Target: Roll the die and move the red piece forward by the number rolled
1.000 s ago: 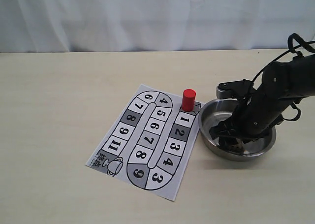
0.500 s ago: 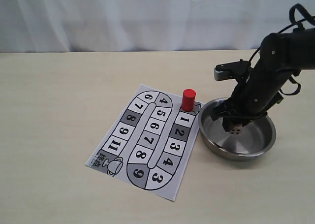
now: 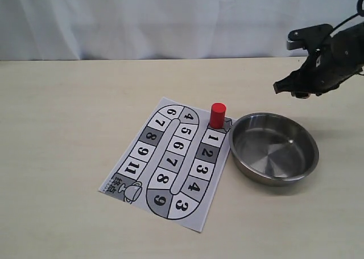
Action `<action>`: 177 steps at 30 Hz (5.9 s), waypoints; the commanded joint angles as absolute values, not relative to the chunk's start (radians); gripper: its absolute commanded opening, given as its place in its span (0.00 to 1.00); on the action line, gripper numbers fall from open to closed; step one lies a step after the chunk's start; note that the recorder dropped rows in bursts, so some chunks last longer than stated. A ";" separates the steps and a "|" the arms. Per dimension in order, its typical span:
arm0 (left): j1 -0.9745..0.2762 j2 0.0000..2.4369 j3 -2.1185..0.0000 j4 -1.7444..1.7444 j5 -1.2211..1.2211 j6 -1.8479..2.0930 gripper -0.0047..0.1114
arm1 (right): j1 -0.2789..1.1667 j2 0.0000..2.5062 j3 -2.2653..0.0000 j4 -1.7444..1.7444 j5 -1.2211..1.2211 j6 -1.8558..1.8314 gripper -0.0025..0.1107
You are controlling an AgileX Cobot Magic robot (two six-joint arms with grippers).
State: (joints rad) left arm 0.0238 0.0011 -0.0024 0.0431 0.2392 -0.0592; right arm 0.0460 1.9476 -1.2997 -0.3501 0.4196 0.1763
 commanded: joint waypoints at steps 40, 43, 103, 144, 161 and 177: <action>0.024 0.000 0.000 0.044 0.227 -0.064 0.04 | -0.026 2.238 -1.674 0.826 0.671 -0.725 0.84; 0.024 0.000 0.000 0.044 0.234 -0.064 0.04 | -0.026 2.221 -1.674 0.803 0.671 -0.715 0.65; 0.024 0.000 0.000 0.042 0.234 -0.064 0.04 | 0.412 2.318 -1.871 0.227 0.808 -0.031 0.06; 0.024 0.000 0.000 0.044 0.229 -0.064 0.04 | 0.398 2.364 -1.871 0.231 0.820 -0.014 0.07; 0.024 0.000 0.000 0.042 0.234 -0.064 0.04 | 0.380 2.248 -1.871 0.205 0.835 -0.127 0.49; 0.024 0.000 0.000 0.044 0.228 -0.064 0.04 | 0.347 2.297 -1.871 0.021 0.990 -0.186 0.63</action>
State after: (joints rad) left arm 0.0238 0.0011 -0.0024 0.0431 0.2392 -0.0592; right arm 0.3511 2.2817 -1.8675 0.0326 0.9916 -0.1909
